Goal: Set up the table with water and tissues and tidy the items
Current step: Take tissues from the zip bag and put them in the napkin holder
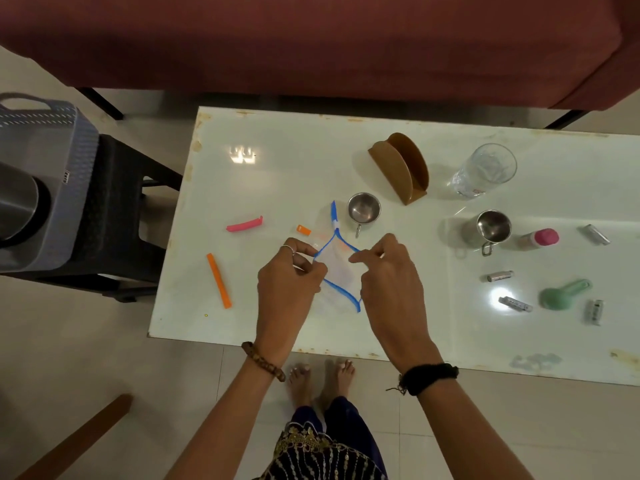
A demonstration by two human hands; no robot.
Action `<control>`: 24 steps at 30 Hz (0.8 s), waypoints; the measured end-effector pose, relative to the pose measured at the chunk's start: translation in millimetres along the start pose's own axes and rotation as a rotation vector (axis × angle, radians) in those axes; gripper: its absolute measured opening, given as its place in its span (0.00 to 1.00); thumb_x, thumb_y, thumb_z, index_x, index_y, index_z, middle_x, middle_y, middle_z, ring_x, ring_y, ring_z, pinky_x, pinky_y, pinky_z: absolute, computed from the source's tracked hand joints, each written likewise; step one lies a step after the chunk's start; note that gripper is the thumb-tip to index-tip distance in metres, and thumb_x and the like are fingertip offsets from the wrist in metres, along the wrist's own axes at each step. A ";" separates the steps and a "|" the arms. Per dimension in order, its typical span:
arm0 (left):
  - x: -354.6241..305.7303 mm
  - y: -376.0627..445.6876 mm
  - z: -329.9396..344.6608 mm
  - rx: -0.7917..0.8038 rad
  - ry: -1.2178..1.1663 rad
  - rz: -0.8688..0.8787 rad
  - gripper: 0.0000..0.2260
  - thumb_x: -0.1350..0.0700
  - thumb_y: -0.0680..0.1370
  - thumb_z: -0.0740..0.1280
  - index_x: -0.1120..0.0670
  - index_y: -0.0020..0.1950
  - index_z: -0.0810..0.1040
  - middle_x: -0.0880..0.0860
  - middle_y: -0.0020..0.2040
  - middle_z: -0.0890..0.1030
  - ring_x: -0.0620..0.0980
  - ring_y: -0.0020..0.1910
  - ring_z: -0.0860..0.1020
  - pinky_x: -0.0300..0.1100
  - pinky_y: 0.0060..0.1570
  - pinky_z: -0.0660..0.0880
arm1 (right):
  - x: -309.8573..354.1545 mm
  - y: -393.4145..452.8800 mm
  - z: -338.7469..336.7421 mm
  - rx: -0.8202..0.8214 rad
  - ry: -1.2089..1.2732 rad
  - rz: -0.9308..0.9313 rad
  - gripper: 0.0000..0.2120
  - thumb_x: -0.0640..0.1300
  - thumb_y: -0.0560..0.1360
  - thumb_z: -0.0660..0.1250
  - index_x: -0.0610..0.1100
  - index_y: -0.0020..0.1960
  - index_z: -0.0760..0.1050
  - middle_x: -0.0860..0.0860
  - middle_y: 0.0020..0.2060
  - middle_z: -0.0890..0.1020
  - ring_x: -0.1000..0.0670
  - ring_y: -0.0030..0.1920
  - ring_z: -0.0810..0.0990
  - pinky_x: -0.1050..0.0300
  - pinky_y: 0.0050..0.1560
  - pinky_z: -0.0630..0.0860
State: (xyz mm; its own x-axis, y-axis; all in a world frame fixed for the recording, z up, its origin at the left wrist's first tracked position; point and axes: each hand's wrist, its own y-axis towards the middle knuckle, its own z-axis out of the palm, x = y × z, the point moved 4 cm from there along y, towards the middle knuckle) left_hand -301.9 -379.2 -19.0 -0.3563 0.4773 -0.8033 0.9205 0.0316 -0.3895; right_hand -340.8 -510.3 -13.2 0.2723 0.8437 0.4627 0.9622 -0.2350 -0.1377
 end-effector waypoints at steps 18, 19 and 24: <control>41.0 6.9 58.4 0.212 -0.165 0.009 0.08 0.64 0.77 0.62 0.56 0.54 0.76 0.55 0.51 0.80 0.52 0.50 0.78 0.34 0.50 0.76 | -69.1 27.9 42.0 0.399 0.044 0.332 0.07 0.32 0.71 0.66 0.33 0.48 0.77 0.39 0.44 0.83 0.43 0.41 0.81 0.59 0.38 0.76; 50.5 9.9 59.4 0.184 -0.092 0.021 0.09 0.65 0.77 0.62 0.58 0.56 0.75 0.57 0.55 0.79 0.52 0.53 0.77 0.29 0.50 0.73 | -76.2 27.9 45.9 0.444 0.031 0.337 0.09 0.32 0.70 0.67 0.34 0.50 0.78 0.40 0.45 0.83 0.43 0.43 0.81 0.58 0.41 0.77; 88.9 36.0 63.4 0.027 0.002 -0.083 0.16 0.65 0.78 0.61 0.61 0.65 0.69 0.61 0.64 0.71 0.55 0.64 0.70 0.32 0.60 0.63 | -101.1 20.6 60.4 0.494 0.373 0.460 0.07 0.34 0.71 0.69 0.35 0.48 0.75 0.39 0.42 0.79 0.44 0.35 0.80 0.58 0.36 0.78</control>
State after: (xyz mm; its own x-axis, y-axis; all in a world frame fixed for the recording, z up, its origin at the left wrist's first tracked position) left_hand -310.5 -391.3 -133.0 -0.4307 0.4762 -0.7666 0.8832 0.0476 -0.4667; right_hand -349.0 -571.3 -115.8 0.7131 0.4741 0.5164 0.6600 -0.2059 -0.7225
